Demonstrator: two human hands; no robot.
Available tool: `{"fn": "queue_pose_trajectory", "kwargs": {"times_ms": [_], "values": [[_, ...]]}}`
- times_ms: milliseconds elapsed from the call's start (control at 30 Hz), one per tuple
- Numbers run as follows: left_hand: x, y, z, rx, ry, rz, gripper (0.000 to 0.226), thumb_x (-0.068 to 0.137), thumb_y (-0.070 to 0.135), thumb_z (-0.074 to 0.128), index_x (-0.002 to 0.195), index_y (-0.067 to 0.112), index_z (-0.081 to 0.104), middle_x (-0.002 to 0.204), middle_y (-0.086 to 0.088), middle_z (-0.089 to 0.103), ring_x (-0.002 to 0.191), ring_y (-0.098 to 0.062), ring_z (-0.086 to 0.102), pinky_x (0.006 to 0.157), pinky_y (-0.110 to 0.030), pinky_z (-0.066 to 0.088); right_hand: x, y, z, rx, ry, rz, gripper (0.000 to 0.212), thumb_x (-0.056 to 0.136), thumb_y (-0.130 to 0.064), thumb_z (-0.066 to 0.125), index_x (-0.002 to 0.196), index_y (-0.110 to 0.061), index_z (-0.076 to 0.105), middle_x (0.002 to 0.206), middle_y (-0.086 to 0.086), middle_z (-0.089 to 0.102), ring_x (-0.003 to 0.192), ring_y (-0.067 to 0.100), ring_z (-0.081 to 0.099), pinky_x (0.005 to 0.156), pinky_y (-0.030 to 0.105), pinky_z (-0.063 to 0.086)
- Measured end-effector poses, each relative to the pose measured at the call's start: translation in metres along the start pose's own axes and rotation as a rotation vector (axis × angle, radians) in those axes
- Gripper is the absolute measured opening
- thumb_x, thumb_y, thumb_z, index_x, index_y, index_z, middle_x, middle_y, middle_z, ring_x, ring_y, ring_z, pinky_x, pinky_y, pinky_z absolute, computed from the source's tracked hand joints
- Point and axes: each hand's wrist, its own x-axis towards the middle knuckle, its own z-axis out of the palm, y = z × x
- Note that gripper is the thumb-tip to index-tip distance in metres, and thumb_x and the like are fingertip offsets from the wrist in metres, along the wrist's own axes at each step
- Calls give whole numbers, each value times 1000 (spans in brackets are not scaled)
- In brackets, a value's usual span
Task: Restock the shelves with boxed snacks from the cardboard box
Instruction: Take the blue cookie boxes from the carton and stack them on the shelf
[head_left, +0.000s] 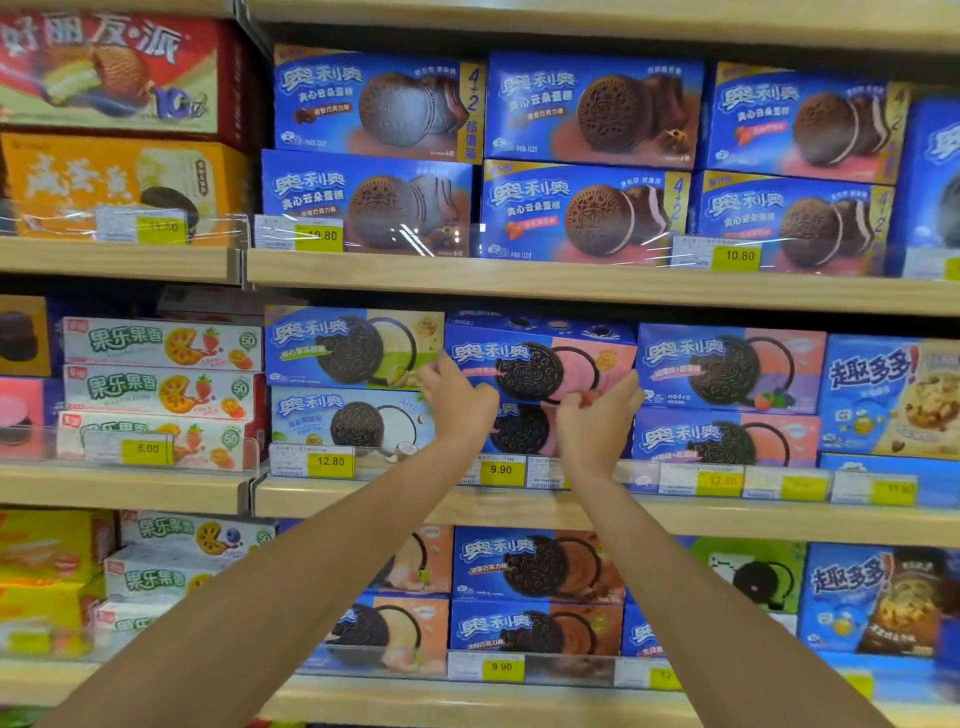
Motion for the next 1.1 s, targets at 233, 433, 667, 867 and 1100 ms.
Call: {"fn": "queue_pose_trajectory", "kwargs": {"times_ms": [233,433,667,867,1100], "values": [[-3,4,4,38,-19,89,81,84,0,50,151,8,3,144,-8,18,133,-28,27,103,-40,40,-1,4,10,107,45,31,75,85,-5,52,147,3,12,153,22,14,139,36,27,104,39,38],[3,-3,10,62,-147,88,85,85,-2,47,151,13,-4,158,-6,-6,135,-35,32,102,-43,43,-4,1,19,121,47,20,80,85,-7,54,148,3,6,155,18,9,141,33,22,108,38,37],[7,-11,20,59,-227,34,75,86,-5,44,151,11,8,158,-4,-7,137,-31,30,99,-40,43,5,3,23,17,-71,-136,71,85,-2,50,147,-4,17,154,16,9,139,32,25,107,31,31],[8,-12,24,89,-244,87,69,85,-3,45,148,9,19,156,-7,6,137,-29,29,103,-34,34,16,12,31,-197,-209,-189,53,87,-8,47,139,-6,37,156,12,13,142,33,19,112,37,30],[12,-19,20,101,-263,111,65,84,-2,46,146,7,26,155,-8,11,139,-26,27,107,-31,28,22,20,33,-261,-296,-203,51,85,-6,47,135,-7,43,158,7,10,139,31,24,103,34,34]]}}
